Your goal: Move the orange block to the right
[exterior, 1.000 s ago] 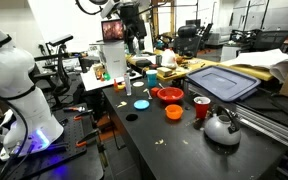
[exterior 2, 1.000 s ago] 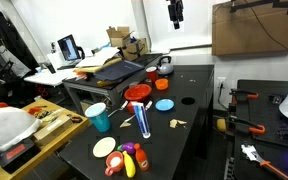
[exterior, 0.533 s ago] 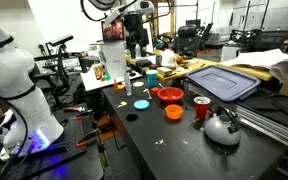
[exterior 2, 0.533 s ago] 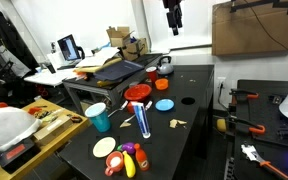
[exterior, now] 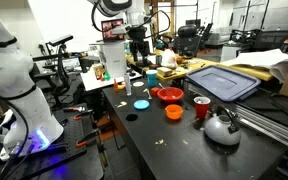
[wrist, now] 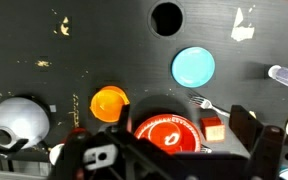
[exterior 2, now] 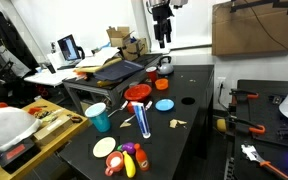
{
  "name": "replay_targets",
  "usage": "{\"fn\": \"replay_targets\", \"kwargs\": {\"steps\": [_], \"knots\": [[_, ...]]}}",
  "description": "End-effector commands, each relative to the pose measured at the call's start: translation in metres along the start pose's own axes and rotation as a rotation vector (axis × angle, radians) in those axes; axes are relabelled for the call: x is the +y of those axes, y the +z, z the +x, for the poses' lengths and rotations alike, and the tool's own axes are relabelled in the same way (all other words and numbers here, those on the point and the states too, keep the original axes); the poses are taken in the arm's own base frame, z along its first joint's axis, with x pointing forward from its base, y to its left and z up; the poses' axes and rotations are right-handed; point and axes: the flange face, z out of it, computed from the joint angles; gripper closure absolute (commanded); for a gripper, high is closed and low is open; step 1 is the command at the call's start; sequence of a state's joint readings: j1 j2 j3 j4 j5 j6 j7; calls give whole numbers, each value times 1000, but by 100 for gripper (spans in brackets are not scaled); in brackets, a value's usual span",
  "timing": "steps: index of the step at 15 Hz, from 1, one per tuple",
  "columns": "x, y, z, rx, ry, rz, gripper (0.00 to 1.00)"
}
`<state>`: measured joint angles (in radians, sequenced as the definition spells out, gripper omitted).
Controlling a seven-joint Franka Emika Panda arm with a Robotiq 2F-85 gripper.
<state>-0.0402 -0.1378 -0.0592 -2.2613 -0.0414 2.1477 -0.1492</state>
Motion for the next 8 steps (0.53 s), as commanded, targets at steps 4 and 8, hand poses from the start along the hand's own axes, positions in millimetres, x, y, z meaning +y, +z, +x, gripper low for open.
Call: {"fn": "replay_targets", "kwargs": {"steps": [4, 8], "knots": [[-53, 24, 36, 45, -64, 94, 0], [-82, 37, 52, 54, -129, 100, 0]]}}
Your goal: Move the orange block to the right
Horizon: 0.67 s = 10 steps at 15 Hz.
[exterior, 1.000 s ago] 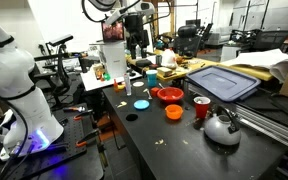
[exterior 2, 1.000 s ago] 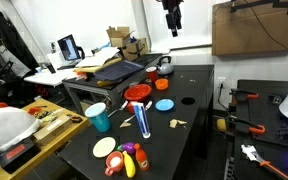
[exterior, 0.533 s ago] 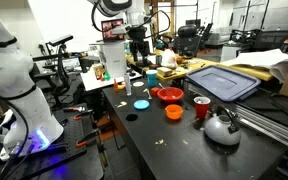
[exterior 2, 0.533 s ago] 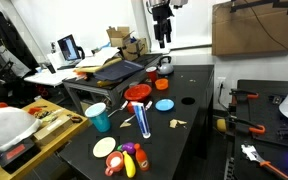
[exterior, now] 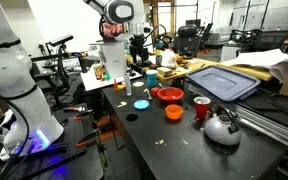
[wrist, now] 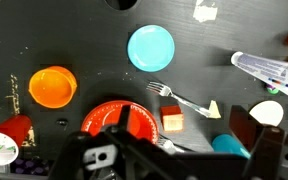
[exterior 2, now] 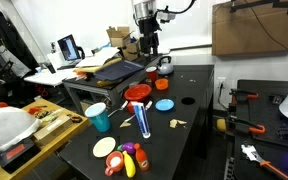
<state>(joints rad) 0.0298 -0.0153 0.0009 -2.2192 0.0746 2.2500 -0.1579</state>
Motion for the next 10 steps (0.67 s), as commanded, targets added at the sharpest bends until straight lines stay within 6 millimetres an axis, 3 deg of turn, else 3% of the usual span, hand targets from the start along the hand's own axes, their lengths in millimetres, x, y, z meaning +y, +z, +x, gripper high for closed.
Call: {"fn": "replay_targets", "kwargs": {"steps": [1, 10], "knots": [[-18, 14, 22, 21, -93, 11, 0], [-59, 84, 68, 46, -423, 65, 0]]}}
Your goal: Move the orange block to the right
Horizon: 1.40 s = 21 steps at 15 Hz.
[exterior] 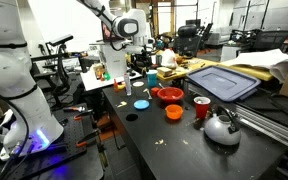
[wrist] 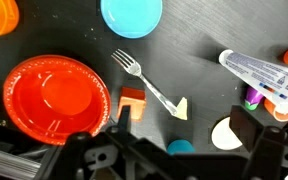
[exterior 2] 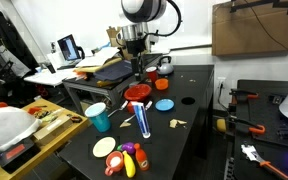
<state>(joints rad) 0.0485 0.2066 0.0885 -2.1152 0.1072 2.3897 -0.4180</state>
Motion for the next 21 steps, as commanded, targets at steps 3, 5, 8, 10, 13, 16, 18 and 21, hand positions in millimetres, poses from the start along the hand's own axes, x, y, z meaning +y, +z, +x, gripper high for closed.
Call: {"fn": "replay_targets", "kwargs": {"steps": [3, 5, 8, 10, 13, 16, 18, 21], "knots": [[1, 41, 34, -5, -182, 39, 0], [8, 55, 40, -19, -246, 47, 0], [27, 76, 45, -43, -373, 37, 0], [39, 89, 48, -64, -460, 24, 0], [42, 101, 54, -77, -599, 7, 0], [28, 95, 61, -61, -722, -12, 0], [15, 92, 66, -44, -793, -12, 0], [2, 95, 73, -35, -871, -12, 0]]}}
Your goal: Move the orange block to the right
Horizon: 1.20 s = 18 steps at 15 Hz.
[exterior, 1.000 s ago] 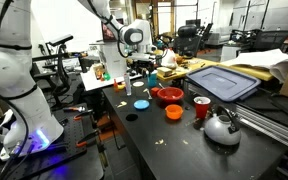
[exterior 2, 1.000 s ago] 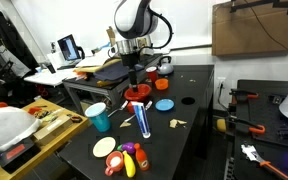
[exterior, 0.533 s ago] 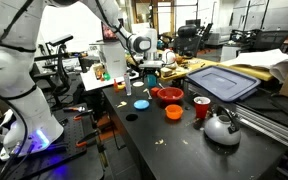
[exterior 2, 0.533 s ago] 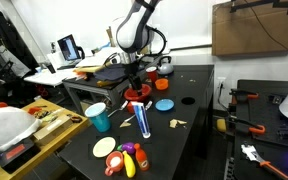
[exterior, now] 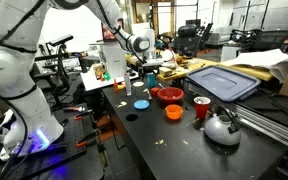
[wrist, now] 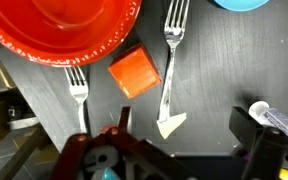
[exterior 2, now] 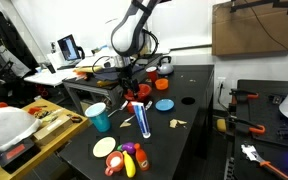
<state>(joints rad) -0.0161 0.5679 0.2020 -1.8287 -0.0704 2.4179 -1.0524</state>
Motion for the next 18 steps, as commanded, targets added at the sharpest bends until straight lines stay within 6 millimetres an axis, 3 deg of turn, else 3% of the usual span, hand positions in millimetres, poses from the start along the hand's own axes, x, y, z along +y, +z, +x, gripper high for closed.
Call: {"fn": "replay_targets", "kwargs": {"steps": [1, 9, 18], "knots": [[-2, -2, 11, 2, -114, -23, 0], [-1, 40, 10, -114, -276, -58, 0], [22, 70, 10, -163, -349, -122, 0]]}}
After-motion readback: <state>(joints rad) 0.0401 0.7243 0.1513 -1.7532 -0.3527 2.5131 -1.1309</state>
